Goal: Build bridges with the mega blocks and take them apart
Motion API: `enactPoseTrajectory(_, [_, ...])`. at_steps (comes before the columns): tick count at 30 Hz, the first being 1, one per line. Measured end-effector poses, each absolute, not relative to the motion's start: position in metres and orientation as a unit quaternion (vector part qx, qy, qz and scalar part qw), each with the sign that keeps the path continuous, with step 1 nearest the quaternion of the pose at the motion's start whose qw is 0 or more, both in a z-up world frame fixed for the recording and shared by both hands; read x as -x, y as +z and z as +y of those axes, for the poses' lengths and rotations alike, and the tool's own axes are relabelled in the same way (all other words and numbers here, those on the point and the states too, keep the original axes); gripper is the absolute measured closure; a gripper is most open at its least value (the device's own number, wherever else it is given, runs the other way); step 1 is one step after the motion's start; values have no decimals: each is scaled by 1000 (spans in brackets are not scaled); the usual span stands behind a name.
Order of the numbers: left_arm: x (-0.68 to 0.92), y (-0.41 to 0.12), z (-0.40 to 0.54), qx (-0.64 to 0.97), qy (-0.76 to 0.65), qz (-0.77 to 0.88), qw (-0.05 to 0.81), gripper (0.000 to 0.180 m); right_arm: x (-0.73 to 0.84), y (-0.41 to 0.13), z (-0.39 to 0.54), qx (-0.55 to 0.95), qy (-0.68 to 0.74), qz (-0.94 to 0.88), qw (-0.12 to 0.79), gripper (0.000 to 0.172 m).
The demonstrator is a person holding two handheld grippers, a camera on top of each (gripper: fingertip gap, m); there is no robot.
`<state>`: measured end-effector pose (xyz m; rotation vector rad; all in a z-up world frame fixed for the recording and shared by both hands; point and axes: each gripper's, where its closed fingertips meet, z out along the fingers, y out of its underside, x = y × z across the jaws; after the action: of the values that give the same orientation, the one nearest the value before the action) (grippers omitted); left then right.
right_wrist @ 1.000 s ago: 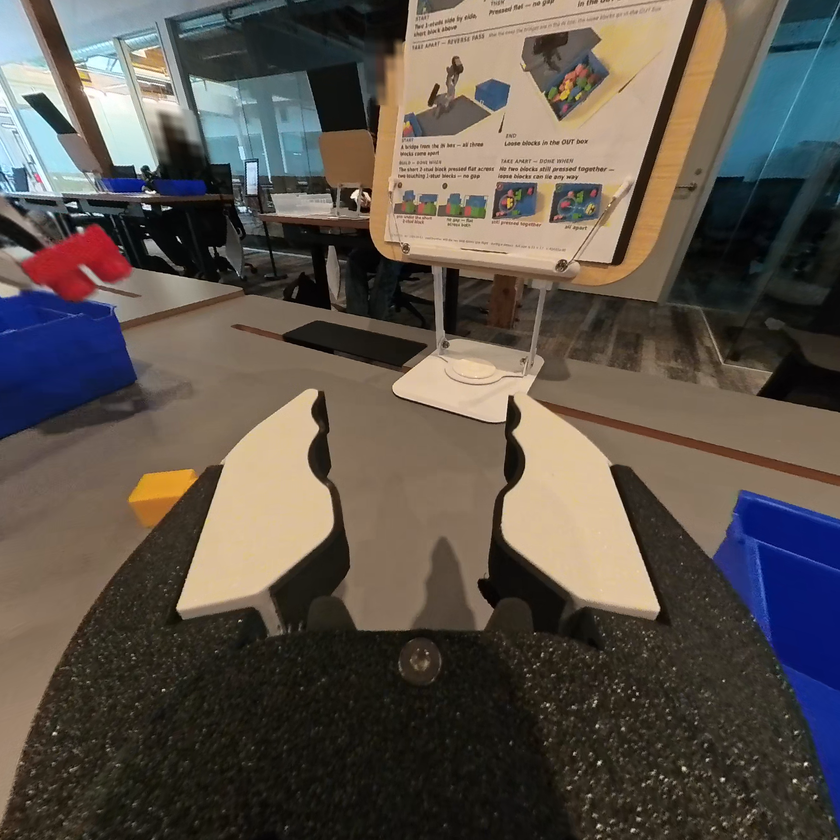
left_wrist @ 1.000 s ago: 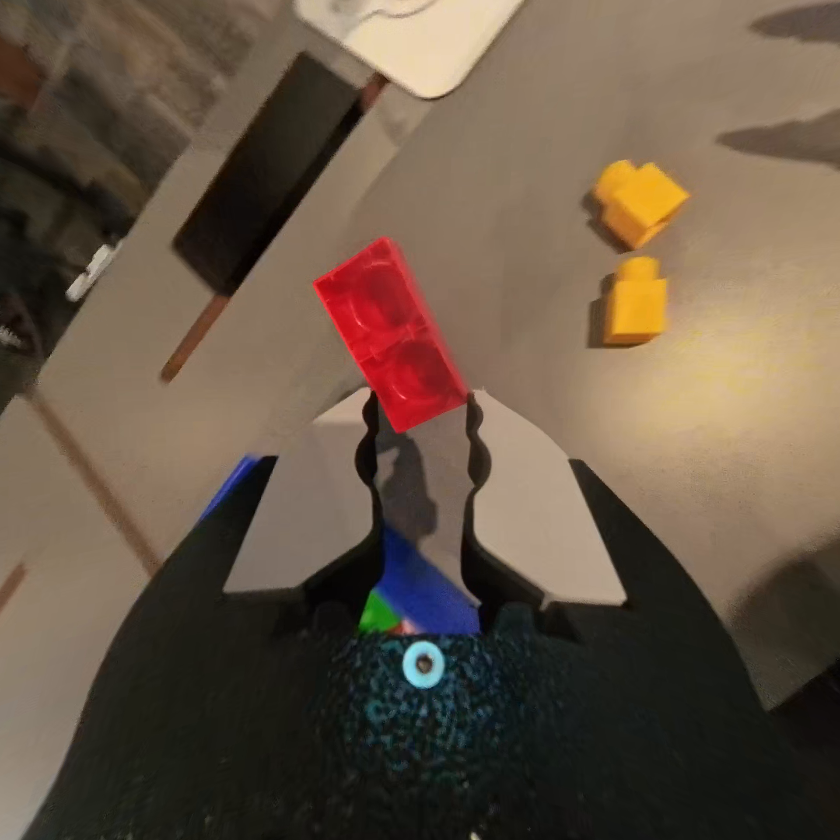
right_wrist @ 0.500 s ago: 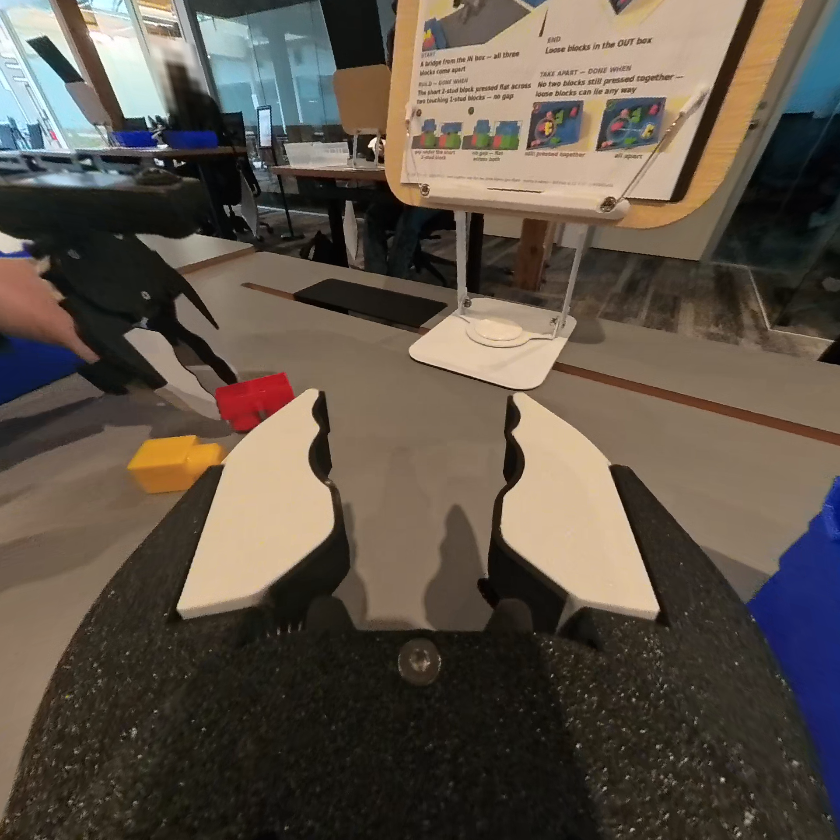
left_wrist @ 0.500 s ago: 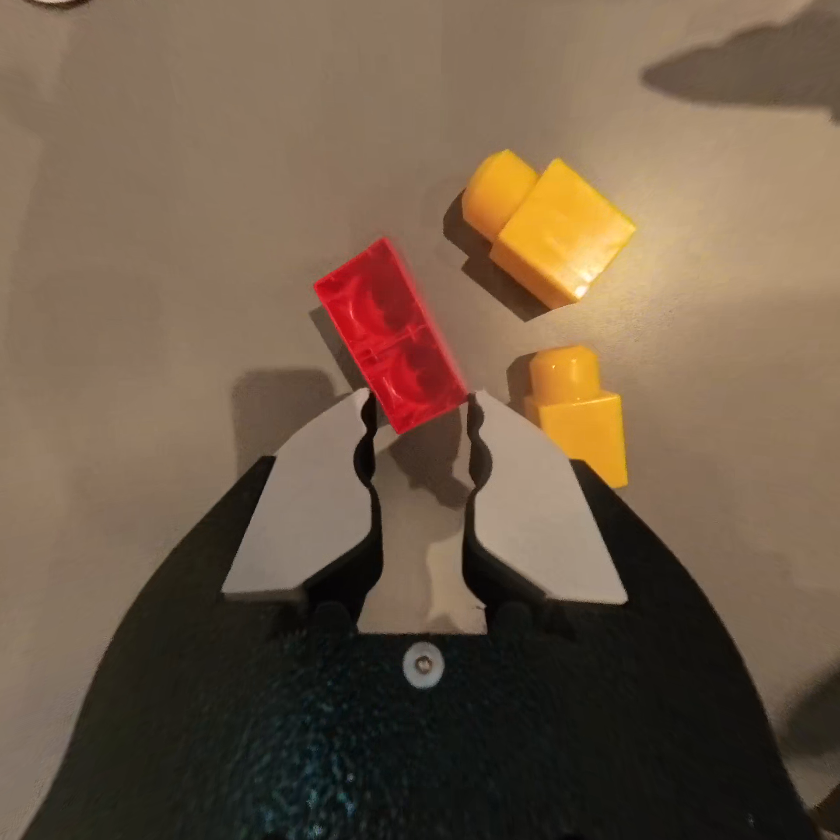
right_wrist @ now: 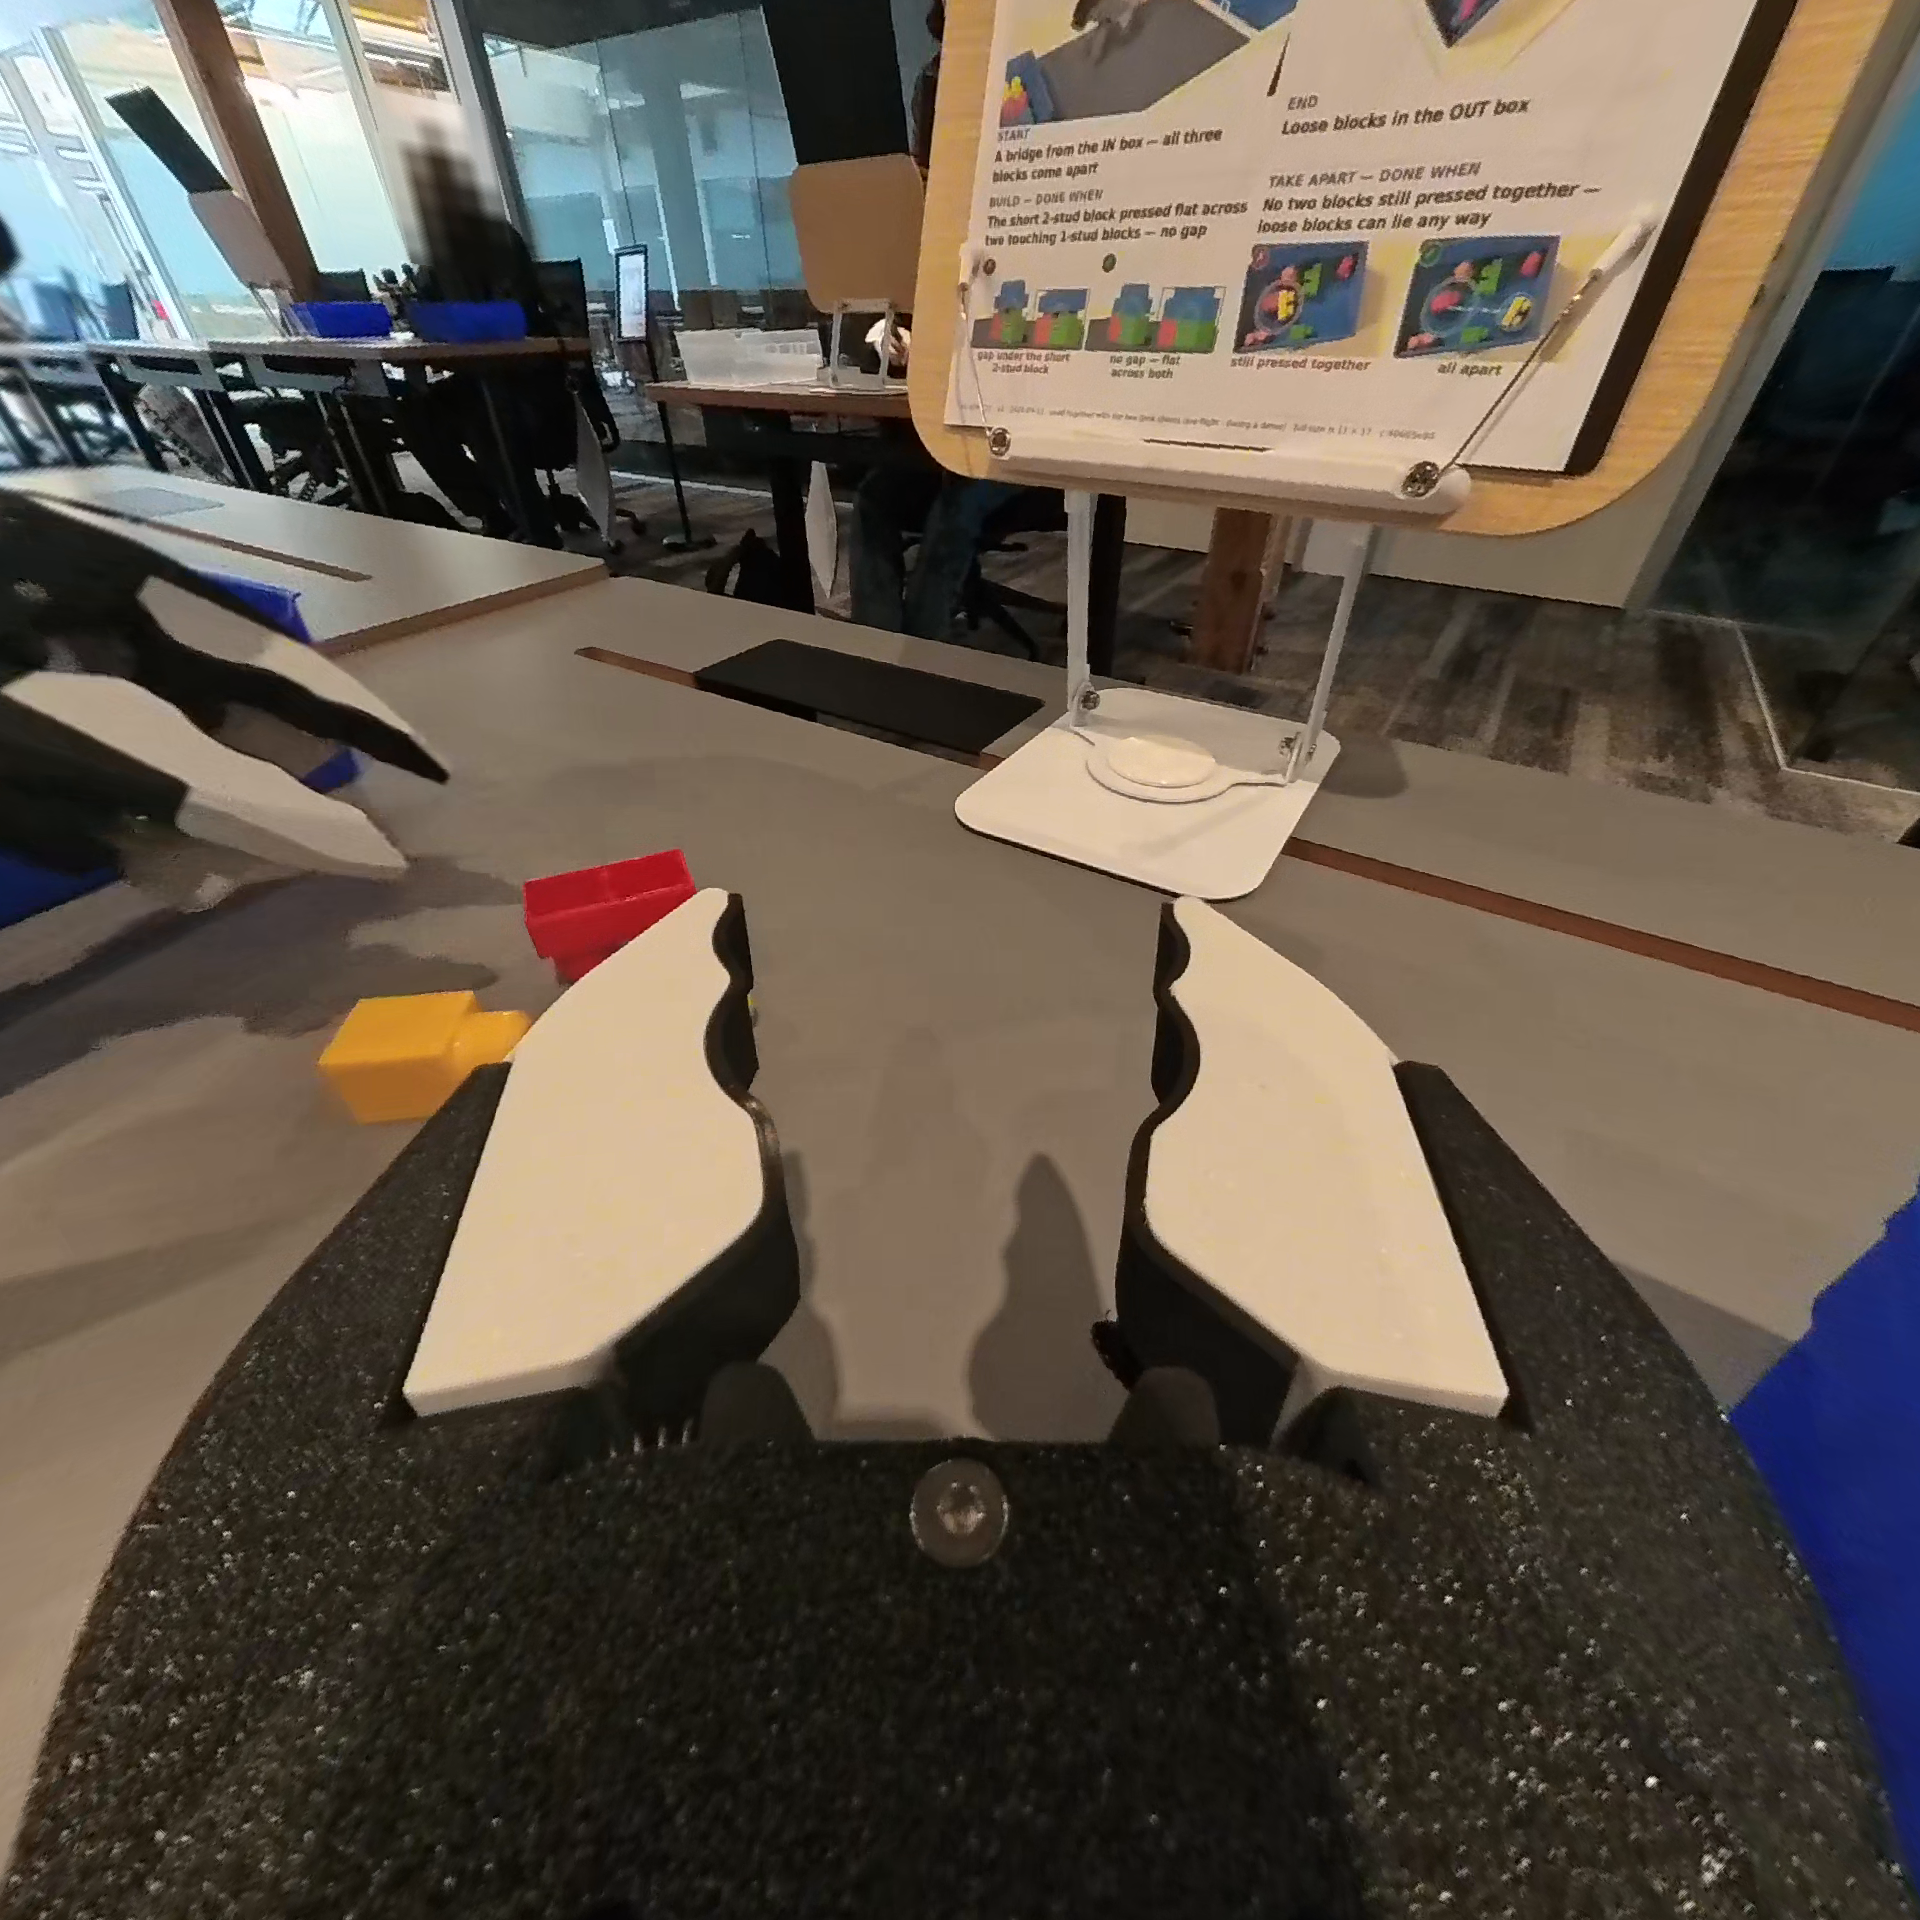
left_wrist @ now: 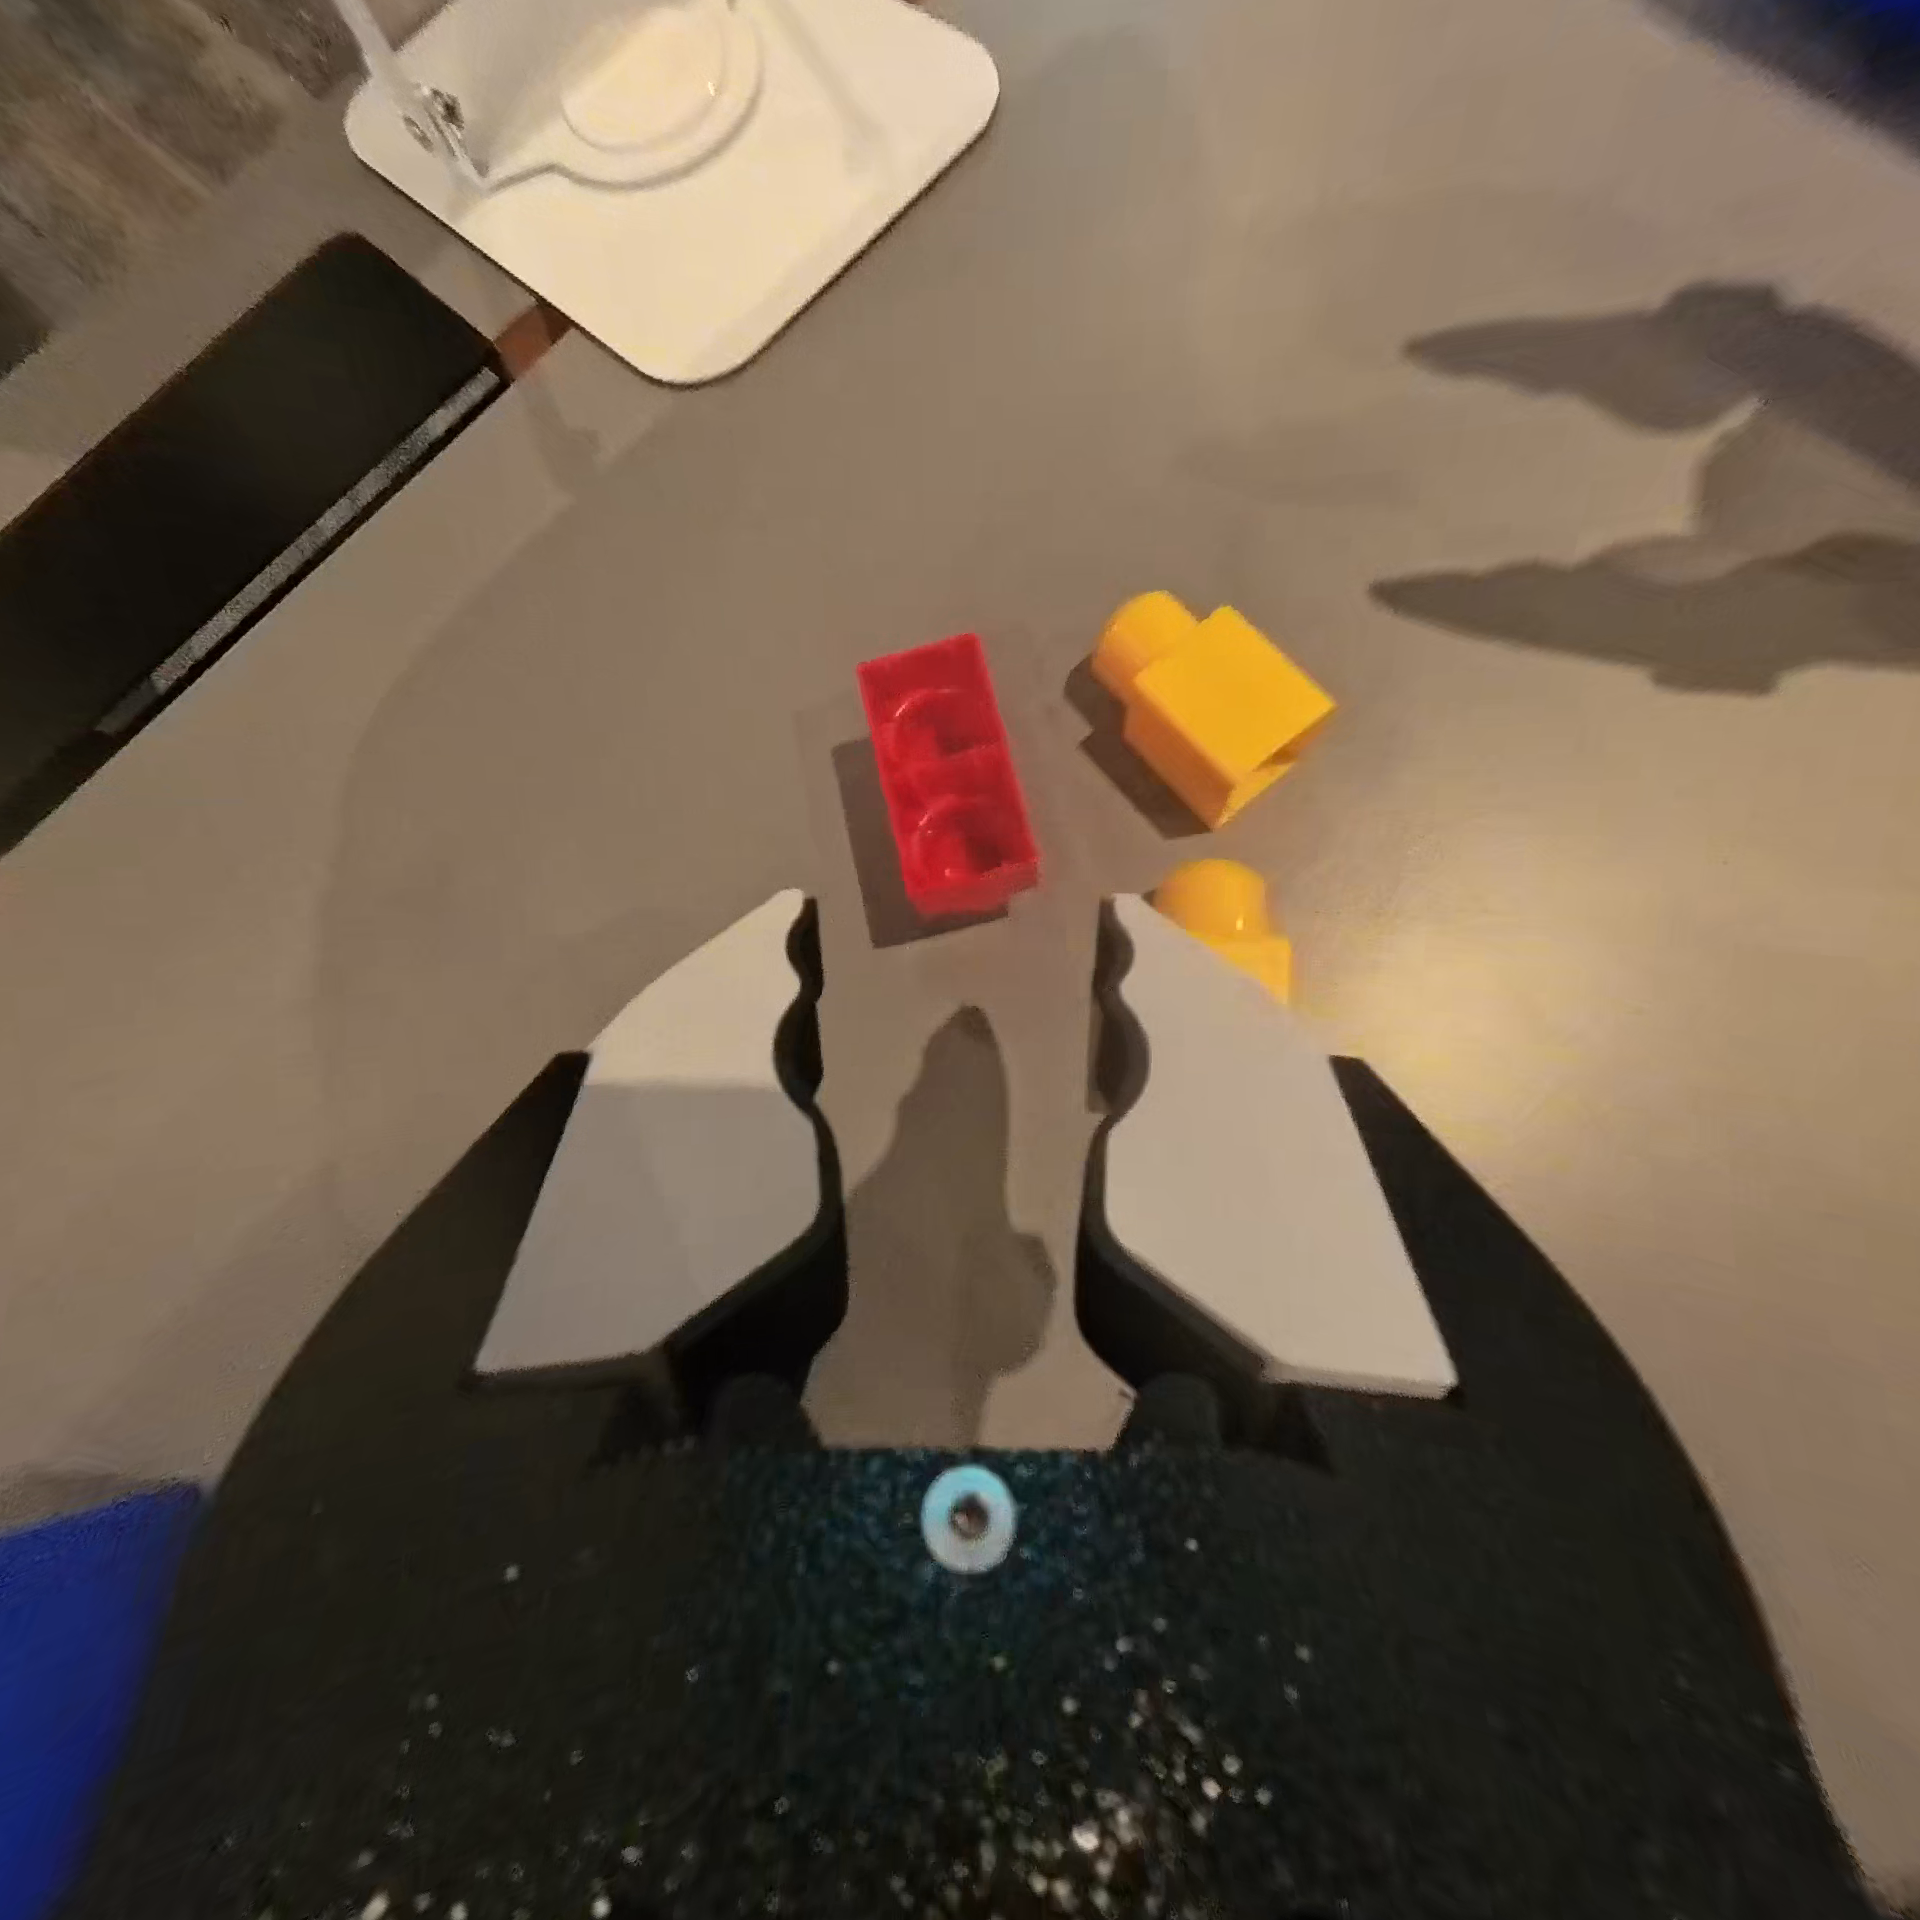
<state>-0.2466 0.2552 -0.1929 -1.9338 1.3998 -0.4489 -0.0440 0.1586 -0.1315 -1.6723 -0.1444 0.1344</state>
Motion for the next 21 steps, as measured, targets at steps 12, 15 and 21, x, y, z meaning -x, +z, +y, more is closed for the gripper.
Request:
enactPoseTrajectory(12, [239, -208, 198, 719, -231, 560, 341, 106, 44, -130, 158, 740, 59, -64, 667, 98])
enactPoseTrajectory(15, [237, -217, 194, 716, -215, 577, 330, 113, 44, -130, 158, 739, 63, -63, 668, 98])
enactPoseTrajectory(21, [236, -230, 196, 721, -199, 582, 320, 127, 45, -130, 159, 739, 64, -64, 668, 98])
